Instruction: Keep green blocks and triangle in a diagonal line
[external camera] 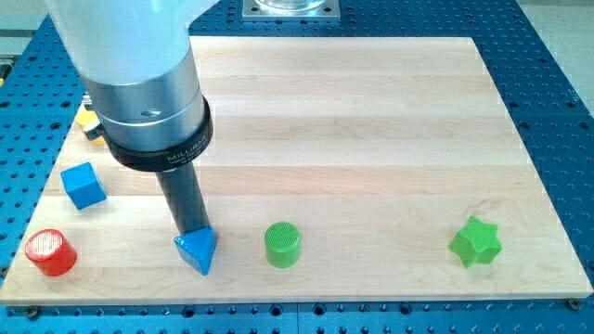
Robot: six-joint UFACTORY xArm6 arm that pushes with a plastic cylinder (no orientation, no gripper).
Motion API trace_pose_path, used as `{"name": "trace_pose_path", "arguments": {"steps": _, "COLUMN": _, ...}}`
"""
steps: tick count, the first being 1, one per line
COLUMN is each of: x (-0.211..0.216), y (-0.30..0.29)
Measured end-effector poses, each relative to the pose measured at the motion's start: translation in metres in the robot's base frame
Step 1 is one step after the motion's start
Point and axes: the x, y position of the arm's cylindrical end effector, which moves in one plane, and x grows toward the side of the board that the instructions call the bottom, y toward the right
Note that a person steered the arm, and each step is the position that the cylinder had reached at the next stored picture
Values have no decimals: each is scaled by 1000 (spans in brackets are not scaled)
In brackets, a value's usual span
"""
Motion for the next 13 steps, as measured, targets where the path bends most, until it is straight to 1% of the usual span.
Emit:
{"name": "trace_pose_path", "arguments": {"steps": 1, "x": -15, "y": 65}}
{"name": "trace_pose_path", "arguments": {"steps": 2, "x": -20, "y": 180}}
{"name": "trace_pose_path", "arguments": {"steps": 3, "x": -20, "y": 321}}
{"name": "trace_pose_path", "arguments": {"steps": 4, "x": -15, "y": 421}}
{"name": "trace_pose_path", "arguments": {"steps": 5, "x": 1, "y": 404}}
{"name": "trace_pose_path", "arguments": {"steps": 6, "x": 15, "y": 372}}
{"name": "trace_pose_path", "arguments": {"steps": 7, "x": 19, "y": 356}}
{"name": "trace_pose_path", "arguments": {"steps": 8, "x": 19, "y": 306}}
{"name": "trace_pose_path", "arguments": {"steps": 9, "x": 26, "y": 301}}
{"name": "trace_pose_path", "arguments": {"steps": 10, "x": 55, "y": 349}}
{"name": "trace_pose_path", "arguments": {"steps": 12, "x": 56, "y": 254}}
{"name": "trace_pose_path", "arguments": {"steps": 13, "x": 56, "y": 232}}
